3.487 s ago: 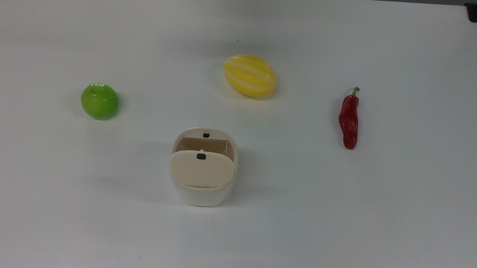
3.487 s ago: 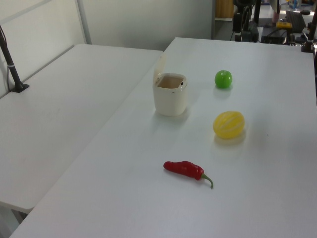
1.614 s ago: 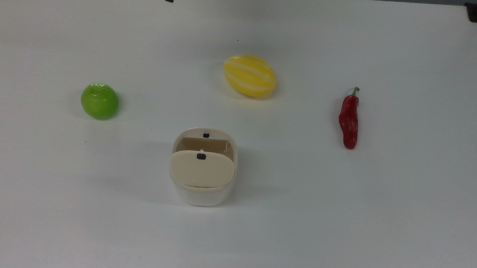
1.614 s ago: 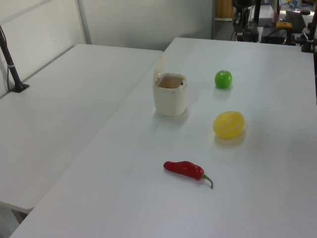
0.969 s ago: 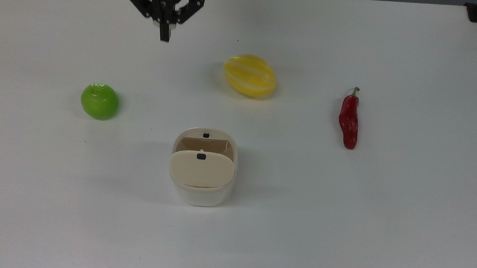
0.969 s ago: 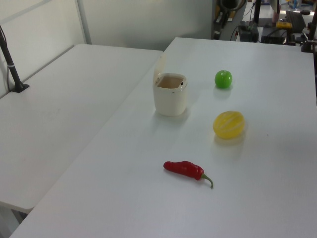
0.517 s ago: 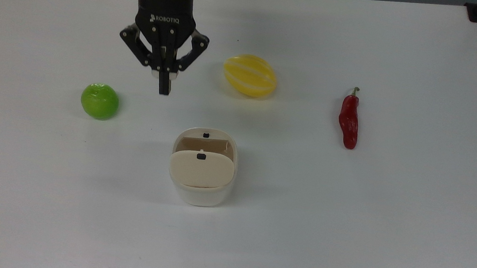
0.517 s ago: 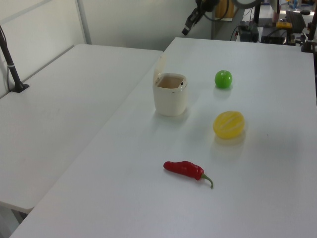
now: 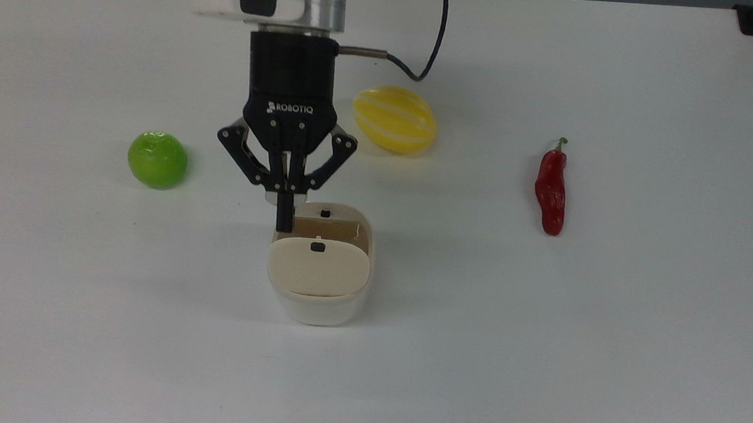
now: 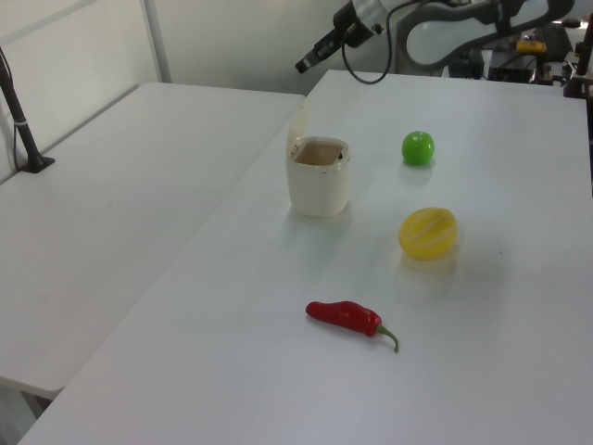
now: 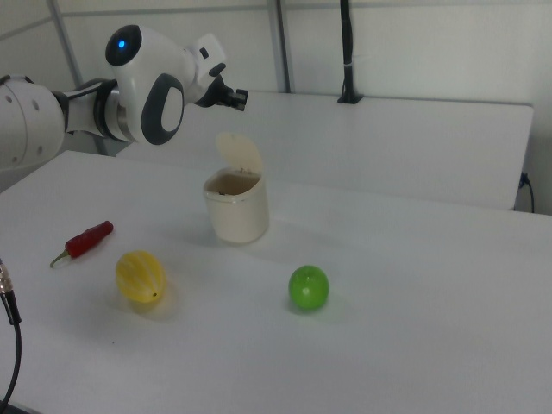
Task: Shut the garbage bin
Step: 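Lower the gripper against the raised lid, pushing it down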
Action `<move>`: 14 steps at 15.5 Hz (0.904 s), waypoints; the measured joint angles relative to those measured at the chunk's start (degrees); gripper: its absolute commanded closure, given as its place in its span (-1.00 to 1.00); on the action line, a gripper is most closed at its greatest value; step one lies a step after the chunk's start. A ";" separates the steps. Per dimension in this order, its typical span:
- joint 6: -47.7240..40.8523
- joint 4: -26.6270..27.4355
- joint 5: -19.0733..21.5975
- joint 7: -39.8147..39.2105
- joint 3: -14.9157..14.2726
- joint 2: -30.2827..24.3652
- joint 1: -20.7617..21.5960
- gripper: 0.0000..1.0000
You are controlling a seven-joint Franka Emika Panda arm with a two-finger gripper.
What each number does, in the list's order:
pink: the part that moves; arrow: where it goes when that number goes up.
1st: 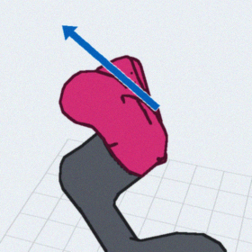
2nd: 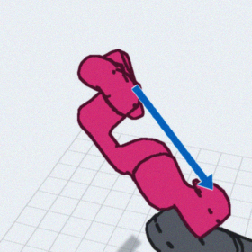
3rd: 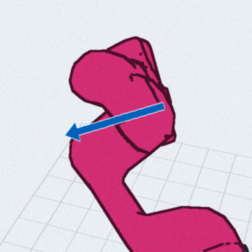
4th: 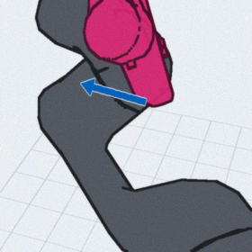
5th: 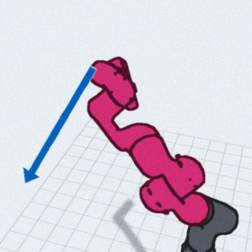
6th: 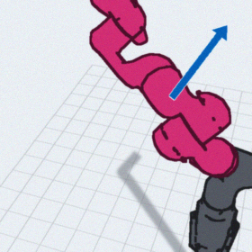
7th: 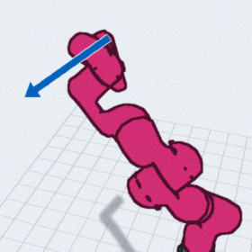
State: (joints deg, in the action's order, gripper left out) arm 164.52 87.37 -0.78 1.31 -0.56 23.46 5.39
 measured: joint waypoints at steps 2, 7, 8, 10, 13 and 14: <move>3.98 -0.20 0.00 0.00 0.03 1.94 0.59 1.00; 5.61 -0.87 0.00 0.00 0.04 4.42 1.44 1.00; 5.61 -1.02 0.00 0.00 0.04 4.63 1.46 1.00; 5.31 -1.08 -0.01 0.00 0.04 4.71 1.47 1.00; -0.99 -1.67 -0.02 -0.01 0.04 4.68 1.52 1.00; -3.46 -1.98 -0.02 -0.01 0.04 4.61 1.52 1.00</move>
State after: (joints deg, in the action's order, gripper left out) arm 161.06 85.39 -0.80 1.30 -0.53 28.06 6.91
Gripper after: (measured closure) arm 0.991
